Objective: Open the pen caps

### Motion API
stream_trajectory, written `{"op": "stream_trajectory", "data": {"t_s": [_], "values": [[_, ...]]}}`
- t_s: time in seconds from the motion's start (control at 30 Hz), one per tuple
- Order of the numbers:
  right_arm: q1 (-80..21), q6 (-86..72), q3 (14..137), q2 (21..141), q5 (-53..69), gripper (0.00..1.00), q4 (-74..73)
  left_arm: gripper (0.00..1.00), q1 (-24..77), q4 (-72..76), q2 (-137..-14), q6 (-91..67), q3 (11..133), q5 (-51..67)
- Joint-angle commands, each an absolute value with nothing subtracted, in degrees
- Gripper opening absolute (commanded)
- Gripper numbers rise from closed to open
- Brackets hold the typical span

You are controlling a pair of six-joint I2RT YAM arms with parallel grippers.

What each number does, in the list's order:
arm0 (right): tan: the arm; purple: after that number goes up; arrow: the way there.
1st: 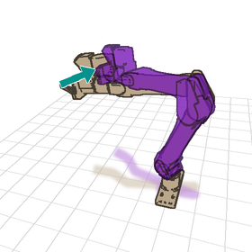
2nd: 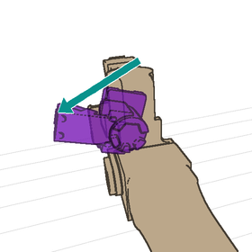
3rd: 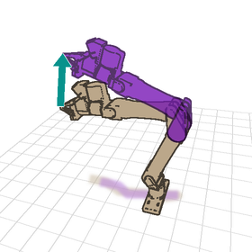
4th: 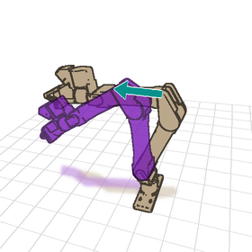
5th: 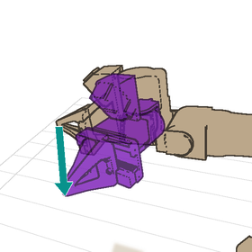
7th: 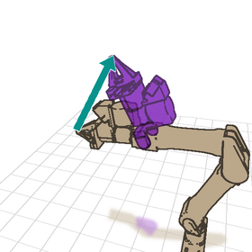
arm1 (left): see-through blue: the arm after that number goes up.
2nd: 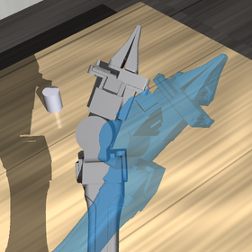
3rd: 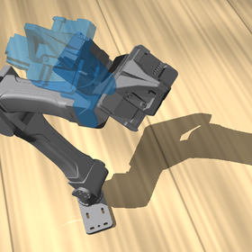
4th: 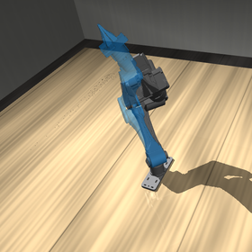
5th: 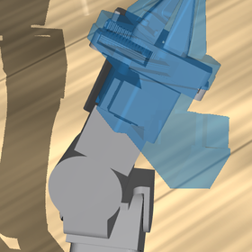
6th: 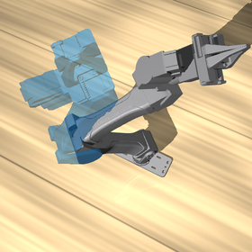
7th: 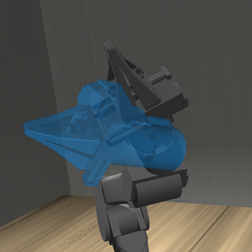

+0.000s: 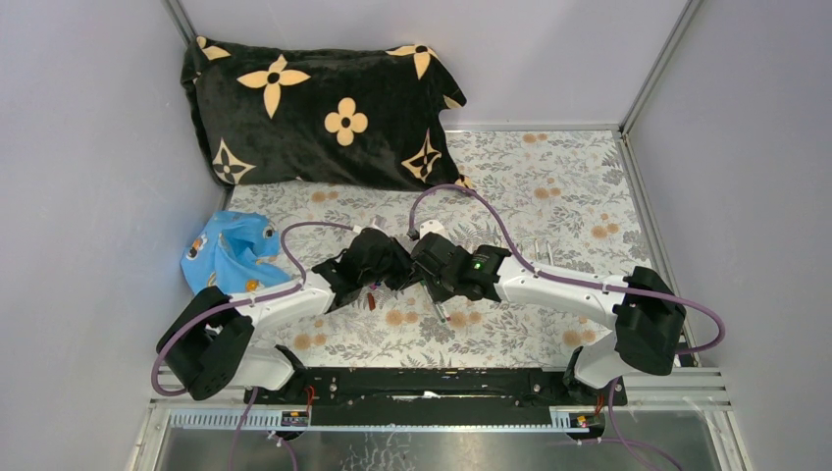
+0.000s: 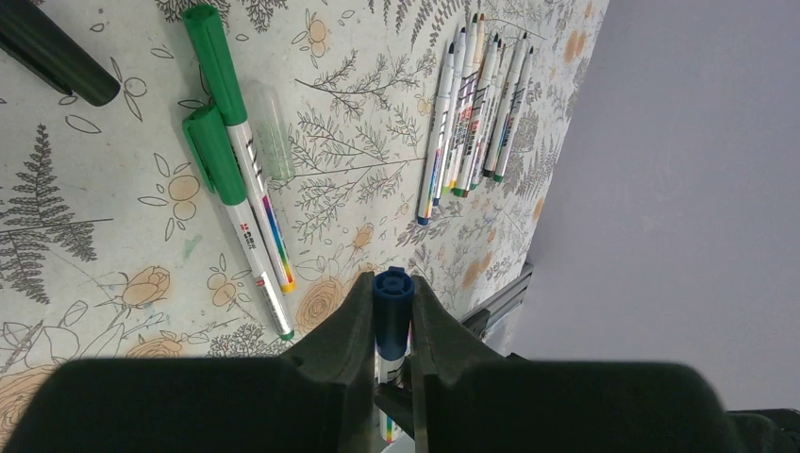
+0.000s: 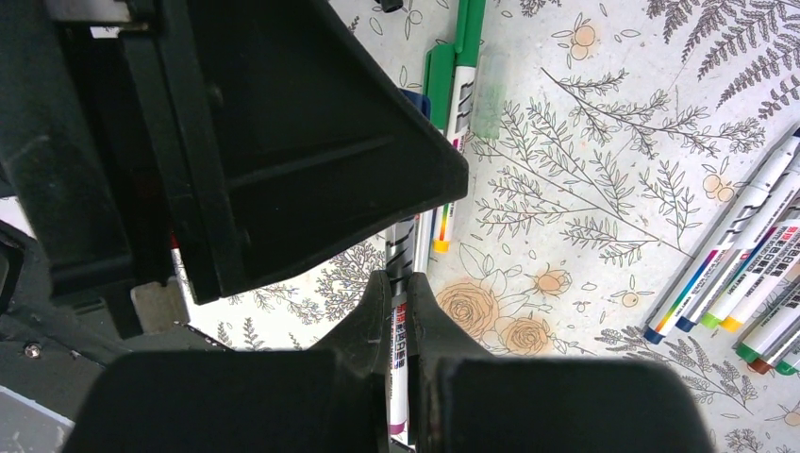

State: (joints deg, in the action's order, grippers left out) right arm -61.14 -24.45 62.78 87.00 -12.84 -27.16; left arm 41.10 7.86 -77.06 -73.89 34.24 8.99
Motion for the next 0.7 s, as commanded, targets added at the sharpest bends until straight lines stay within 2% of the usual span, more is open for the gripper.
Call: {"op": "stream_trajectory", "data": {"t_s": [0.0,0.2,0.43,0.53,0.63,0.67], "values": [[-61.61,-23.86,64.91,86.22,-13.79,0.0,-27.19,0.0,41.7,12.3,-74.81,-74.27,32.78,6.73],[-61.61,-23.64,64.75,87.33,-12.9,0.21,-25.87,0.0,41.99,12.48,-73.88,-74.6,32.94,6.25],[-61.6,-23.52,64.32,88.66,-13.27,0.23,-24.61,0.0,42.13,13.07,-72.9,-75.04,32.78,6.33],[-61.61,-23.58,63.74,88.92,-13.49,0.2,-24.28,0.0,42.15,13.92,-72.92,-75.39,32.6,6.6],[-61.53,-23.96,63.02,88.5,-13.79,0.0,-24.22,0.0,42.1,13.13,-72.96,-75.23,32.86,5.84],[-61.6,-24.04,62.62,88.2,-13.8,0.0,-24.18,0.0,42.1,12.73,-72.88,-75.05,32.93,5.0]]}}
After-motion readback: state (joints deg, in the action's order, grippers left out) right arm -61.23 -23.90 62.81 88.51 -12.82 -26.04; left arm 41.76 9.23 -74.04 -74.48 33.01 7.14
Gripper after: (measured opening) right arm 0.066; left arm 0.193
